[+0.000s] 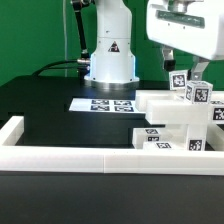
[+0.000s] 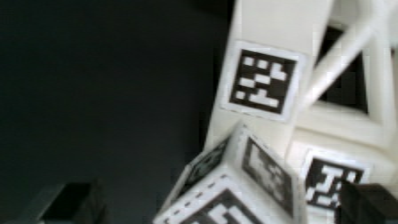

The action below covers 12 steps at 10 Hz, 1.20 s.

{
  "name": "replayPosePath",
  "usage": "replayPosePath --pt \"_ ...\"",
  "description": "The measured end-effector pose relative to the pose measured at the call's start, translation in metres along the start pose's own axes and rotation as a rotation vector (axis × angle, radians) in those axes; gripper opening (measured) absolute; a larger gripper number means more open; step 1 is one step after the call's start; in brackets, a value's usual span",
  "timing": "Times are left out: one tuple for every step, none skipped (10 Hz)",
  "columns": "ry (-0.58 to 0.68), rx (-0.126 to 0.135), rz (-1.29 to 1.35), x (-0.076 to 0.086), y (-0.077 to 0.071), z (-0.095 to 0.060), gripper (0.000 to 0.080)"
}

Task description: Assemble chair

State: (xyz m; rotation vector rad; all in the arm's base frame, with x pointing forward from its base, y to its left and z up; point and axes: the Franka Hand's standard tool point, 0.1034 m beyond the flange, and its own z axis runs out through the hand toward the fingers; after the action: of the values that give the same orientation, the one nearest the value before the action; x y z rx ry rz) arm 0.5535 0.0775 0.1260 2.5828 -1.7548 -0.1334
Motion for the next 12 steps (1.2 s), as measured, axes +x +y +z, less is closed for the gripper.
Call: replayPosePath --pt "0.002 0.002 -0.094 -0.005 -0.001 0.000 0.0649" --pt "0.004 0.000 -0.154 -0.010 -0.002 0.000 0.0649" --pt "0.018 -0.001 -0.298 -0.011 -0.004 0.000 0.0649" --pt "0.024 0.008 -0.451 -0.012 -0.005 -0.001 0.0649" --pt "0.024 0.006 -0.485 -0.010 -0.004 0.000 0.0649" --pt "0.025 0.005 -0.552 -0.010 -0.004 0.000 0.0649" --pt "0.025 0.005 -0.581 -0.009 -0.004 0.000 0.0649" --pt "0.026 0.007 -0.585 -0.009 -0.004 0.000 0.0649" --pt "0.043 0.050 -0.620 -0.008 -0.007 -0.006 0.0649" --pt "0.061 0.087 -0.641 -0.007 -0.007 -0.010 0.0649" --pt "0.085 0.119 -0.667 -0.008 -0.008 -0.014 0.0649" --pt "0.111 0.162 -0.684 -0.007 -0.008 -0.015 0.0649"
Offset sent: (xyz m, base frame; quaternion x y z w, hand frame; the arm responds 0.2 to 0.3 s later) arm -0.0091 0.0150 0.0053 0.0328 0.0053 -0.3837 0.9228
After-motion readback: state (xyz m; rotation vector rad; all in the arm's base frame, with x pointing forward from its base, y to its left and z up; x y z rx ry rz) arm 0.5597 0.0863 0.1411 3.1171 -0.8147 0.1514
